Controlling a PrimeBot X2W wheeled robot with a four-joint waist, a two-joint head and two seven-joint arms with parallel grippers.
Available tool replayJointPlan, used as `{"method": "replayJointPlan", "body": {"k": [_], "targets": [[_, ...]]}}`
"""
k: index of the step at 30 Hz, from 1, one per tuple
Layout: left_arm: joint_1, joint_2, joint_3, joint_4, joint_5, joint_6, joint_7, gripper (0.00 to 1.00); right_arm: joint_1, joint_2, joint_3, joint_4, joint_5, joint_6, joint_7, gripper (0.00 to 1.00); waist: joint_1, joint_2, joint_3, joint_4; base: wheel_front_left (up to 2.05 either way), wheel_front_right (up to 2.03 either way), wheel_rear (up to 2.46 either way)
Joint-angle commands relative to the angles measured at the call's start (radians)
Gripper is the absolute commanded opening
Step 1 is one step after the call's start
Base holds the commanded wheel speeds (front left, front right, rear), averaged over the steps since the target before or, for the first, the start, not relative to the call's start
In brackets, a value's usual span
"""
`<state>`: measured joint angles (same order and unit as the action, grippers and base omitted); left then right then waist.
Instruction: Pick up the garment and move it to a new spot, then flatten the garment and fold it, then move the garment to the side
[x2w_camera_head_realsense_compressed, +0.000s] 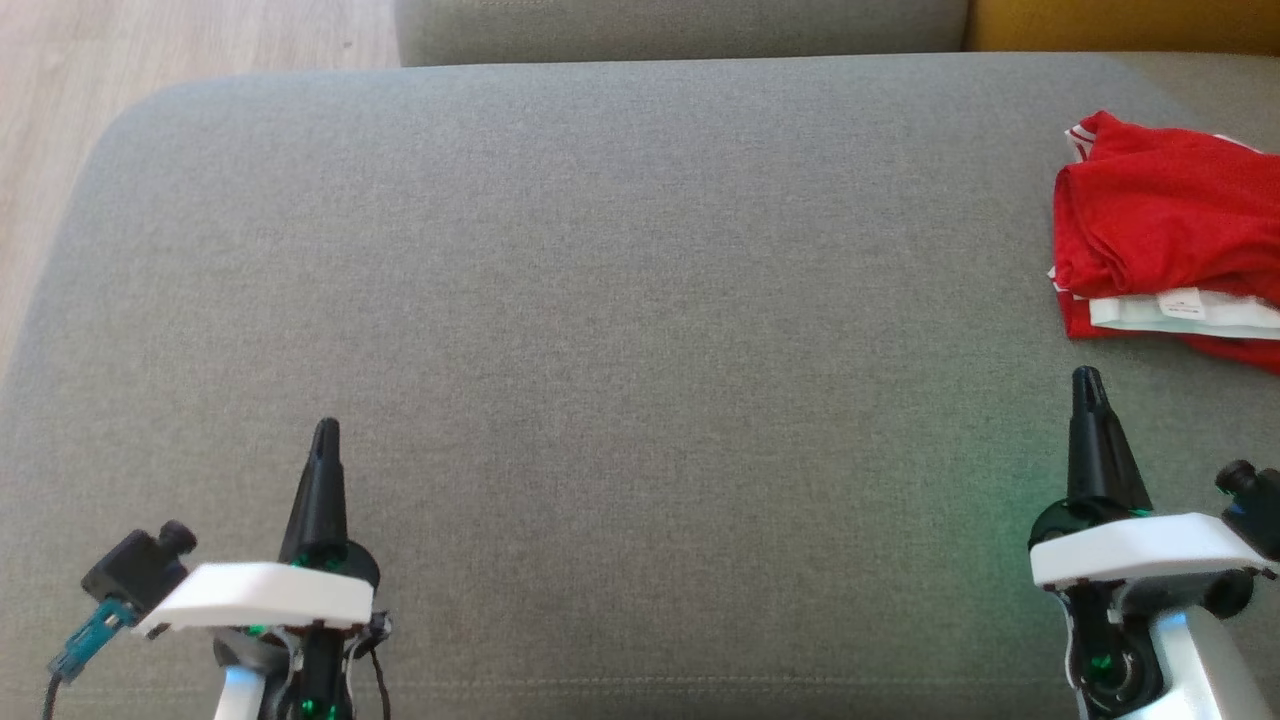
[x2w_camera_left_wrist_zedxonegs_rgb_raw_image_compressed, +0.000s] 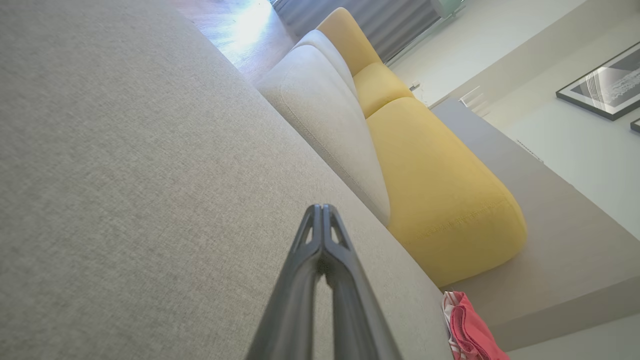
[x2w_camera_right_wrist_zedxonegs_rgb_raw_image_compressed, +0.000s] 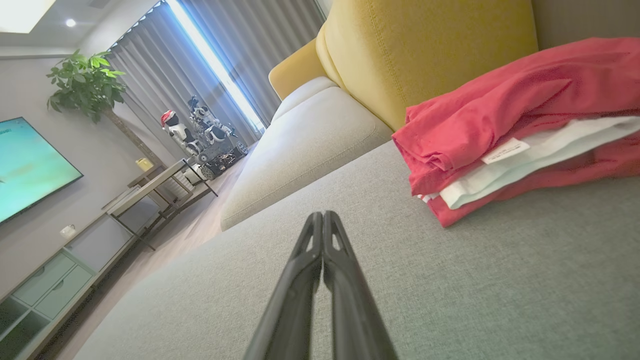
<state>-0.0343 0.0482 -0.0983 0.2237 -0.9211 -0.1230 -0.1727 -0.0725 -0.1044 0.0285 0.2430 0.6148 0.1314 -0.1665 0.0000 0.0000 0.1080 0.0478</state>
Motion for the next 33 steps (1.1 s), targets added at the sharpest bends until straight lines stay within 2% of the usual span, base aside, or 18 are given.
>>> {"method": "replayJointPlan", "body": {"k": [1,33], "targets": [[-0.046,0.016,0.023,-0.029,-0.028,-0.002,0.008,0.00,-0.035,-0.002,-0.002,-0.026,0.039,0.000,0.011,0.00,0.0000,0.0000,-0.003,-0.001,0.00,0.00,0.00],[-0.054,0.024,0.072,-0.012,-0.279,-0.004,0.093,0.00,-0.034,0.007,-0.037,-0.017,0.393,0.000,0.095,0.00,0.0000,0.0000,-0.039,-0.018,0.00,0.00,0.00]]}}
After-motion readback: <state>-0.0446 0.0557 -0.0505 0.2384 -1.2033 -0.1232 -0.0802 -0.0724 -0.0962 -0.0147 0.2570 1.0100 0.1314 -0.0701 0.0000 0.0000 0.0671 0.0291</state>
